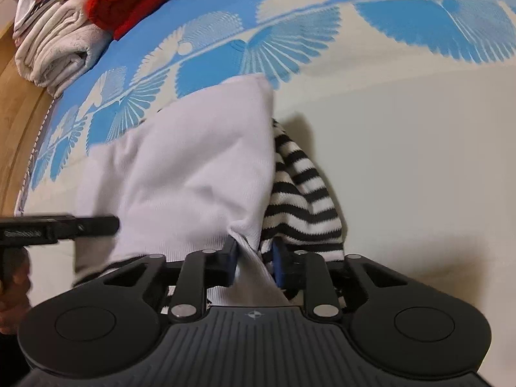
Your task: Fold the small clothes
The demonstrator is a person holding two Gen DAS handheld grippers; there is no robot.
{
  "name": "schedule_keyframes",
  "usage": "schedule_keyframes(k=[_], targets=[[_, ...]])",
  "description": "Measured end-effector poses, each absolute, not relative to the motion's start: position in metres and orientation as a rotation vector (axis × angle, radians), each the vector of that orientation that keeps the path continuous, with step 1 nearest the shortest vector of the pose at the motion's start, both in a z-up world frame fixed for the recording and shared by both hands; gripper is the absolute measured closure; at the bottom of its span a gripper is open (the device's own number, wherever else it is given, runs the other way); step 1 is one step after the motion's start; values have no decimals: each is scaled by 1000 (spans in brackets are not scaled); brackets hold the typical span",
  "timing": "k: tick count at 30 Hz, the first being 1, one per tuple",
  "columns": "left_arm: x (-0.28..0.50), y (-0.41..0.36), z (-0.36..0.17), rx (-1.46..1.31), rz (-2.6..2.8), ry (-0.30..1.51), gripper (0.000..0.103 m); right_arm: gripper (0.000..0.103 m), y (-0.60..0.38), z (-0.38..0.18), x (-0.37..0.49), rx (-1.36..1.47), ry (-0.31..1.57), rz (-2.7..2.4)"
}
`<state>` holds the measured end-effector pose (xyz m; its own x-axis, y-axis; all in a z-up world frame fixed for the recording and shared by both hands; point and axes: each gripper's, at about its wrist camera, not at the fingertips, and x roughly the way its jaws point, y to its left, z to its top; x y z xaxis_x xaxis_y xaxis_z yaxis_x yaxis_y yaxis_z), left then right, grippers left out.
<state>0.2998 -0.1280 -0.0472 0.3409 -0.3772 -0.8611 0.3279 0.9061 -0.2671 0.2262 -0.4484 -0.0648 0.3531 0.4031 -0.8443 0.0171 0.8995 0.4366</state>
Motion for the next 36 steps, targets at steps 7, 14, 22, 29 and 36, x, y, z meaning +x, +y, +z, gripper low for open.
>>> schedule_keyframes(k=[7, 14, 22, 29, 36], targets=[[322, -87, -10, 28, -344, 949, 55, 91, -415, -34, 255, 483, 992, 327], [329, -47, 7, -83, -265, 912, 50, 88, -406, -20, 274, 480, 911, 169], [301, -83, -22, 100, -466, 1105, 51, 79, -384, -15, 267, 365, 937, 345], [285, -99, -33, 241, -461, 1122, 43, 79, -374, -67, 272, 128, 1218, 202], [279, -82, -48, 267, -476, 1217, 51, 78, -379, -75, 269, 136, 1253, 208]])
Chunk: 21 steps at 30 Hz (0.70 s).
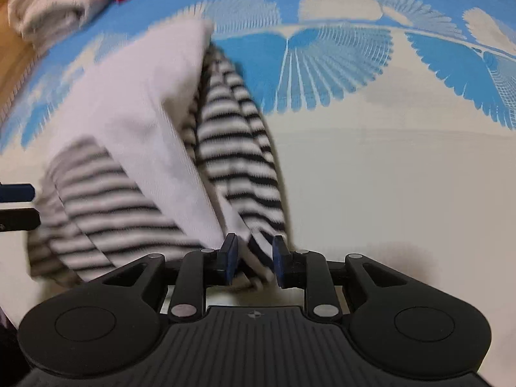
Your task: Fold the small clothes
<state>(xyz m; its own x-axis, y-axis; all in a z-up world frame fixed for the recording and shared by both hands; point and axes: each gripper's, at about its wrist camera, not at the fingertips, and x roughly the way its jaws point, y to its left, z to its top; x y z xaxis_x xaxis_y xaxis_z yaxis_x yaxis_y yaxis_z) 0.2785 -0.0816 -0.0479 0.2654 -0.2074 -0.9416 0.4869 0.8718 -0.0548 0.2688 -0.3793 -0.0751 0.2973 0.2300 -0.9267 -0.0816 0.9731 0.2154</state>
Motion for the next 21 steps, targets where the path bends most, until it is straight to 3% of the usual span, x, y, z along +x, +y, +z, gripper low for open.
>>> schedule_keyframes(k=[3, 8, 9, 11, 14, 21], targets=[[262, -94, -52, 396, -503, 1166, 42, 79, -376, -86, 264, 69, 1288, 189], [254, -74, -11, 228, -415, 1080, 30, 75, -389, -42, 251, 173, 1119, 101], [248, -70, 5, 216, -374, 1029, 26, 71, -389, -28, 245, 178, 1066, 92], [230, -60, 39, 181, -285, 887, 8, 46, -386, 1, 230, 141, 951, 66], [197, -53, 77, 135, -213, 720, 0, 17, -377, 40, 198, 104, 797, 23], [102, -64, 87, 66, -126, 566, 0, 5, -366, 71, 123, 92, 585, 49]])
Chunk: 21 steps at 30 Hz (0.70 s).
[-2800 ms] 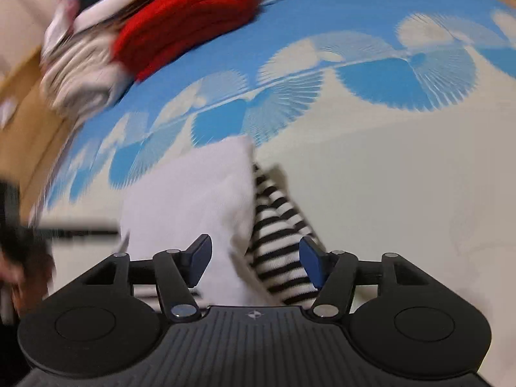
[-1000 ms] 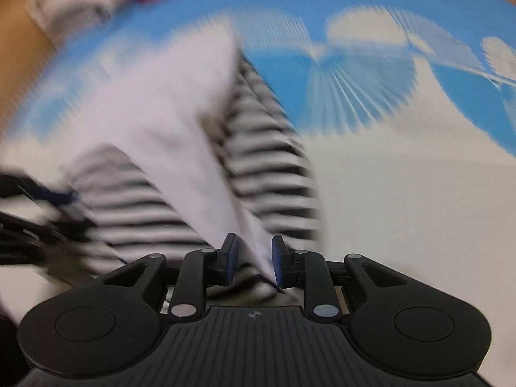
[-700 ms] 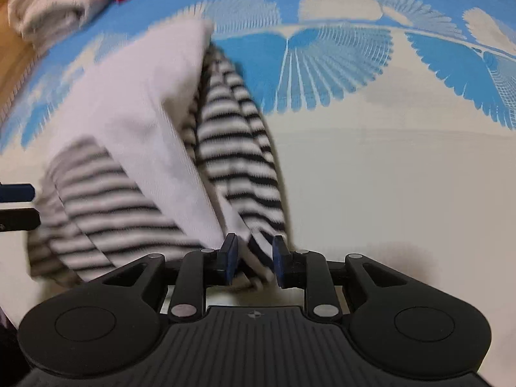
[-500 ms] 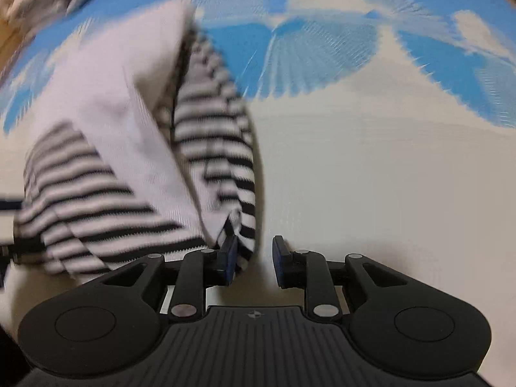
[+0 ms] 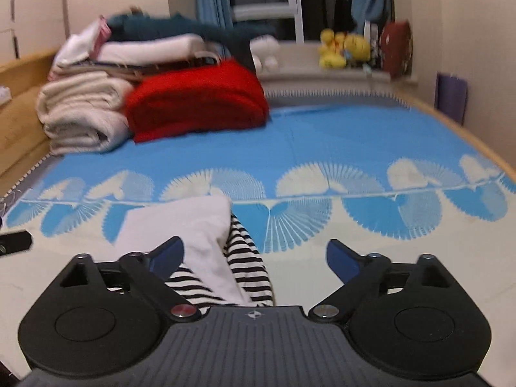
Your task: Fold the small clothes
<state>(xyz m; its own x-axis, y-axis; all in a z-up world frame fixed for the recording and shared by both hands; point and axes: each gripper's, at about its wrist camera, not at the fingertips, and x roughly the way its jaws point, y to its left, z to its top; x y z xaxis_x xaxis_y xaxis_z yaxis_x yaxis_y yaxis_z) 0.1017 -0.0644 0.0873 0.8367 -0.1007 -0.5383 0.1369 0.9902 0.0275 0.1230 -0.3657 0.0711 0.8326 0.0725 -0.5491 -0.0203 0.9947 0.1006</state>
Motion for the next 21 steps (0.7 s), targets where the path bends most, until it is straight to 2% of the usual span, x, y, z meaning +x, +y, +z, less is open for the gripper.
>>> schedule_keyframes(k=[3, 6, 11, 16, 21], targets=[[70, -78, 56, 50, -97, 595, 0, 5, -360, 53, 91, 102, 587, 12], [64, -89, 25, 63, -76, 743, 0, 4, -351, 51, 78, 161, 600, 13], [69, -91, 24, 97, -26, 677, 0, 4, -329, 34, 85, 93, 665, 11], [82, -77, 18, -23, -19, 737, 0, 4, -308, 28, 86, 8, 689, 36], [85, -78, 18, -23, -43, 736, 0, 4, -298, 24, 84, -51, 703, 66]])
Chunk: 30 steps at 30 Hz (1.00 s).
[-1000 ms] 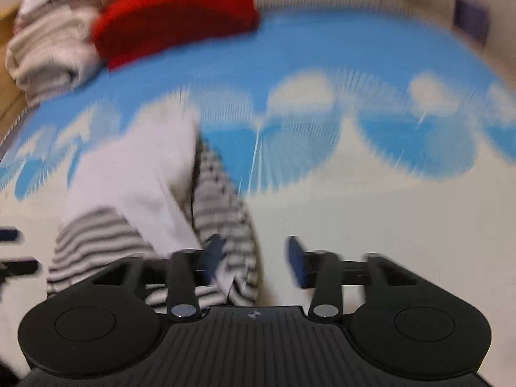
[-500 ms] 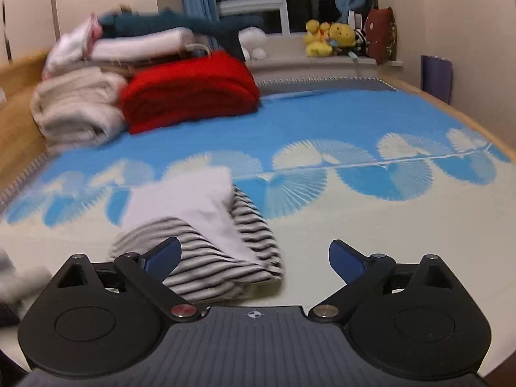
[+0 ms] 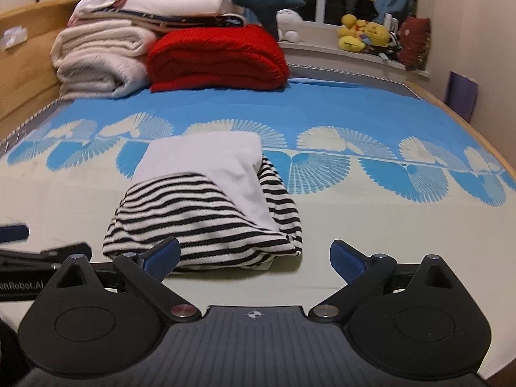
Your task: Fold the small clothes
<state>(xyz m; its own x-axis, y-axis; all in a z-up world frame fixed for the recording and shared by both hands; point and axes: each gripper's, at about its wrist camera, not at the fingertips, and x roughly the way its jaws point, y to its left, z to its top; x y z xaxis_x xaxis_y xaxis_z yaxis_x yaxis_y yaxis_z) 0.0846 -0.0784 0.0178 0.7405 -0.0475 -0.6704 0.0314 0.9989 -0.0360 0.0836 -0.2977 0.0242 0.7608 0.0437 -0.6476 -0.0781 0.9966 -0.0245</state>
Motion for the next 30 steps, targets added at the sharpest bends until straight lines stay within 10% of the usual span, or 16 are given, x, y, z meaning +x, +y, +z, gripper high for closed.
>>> schedule_keyframes(k=[30], targets=[[96, -86, 10, -61, -49, 773, 0, 4, -286, 24, 84, -94, 698, 101]])
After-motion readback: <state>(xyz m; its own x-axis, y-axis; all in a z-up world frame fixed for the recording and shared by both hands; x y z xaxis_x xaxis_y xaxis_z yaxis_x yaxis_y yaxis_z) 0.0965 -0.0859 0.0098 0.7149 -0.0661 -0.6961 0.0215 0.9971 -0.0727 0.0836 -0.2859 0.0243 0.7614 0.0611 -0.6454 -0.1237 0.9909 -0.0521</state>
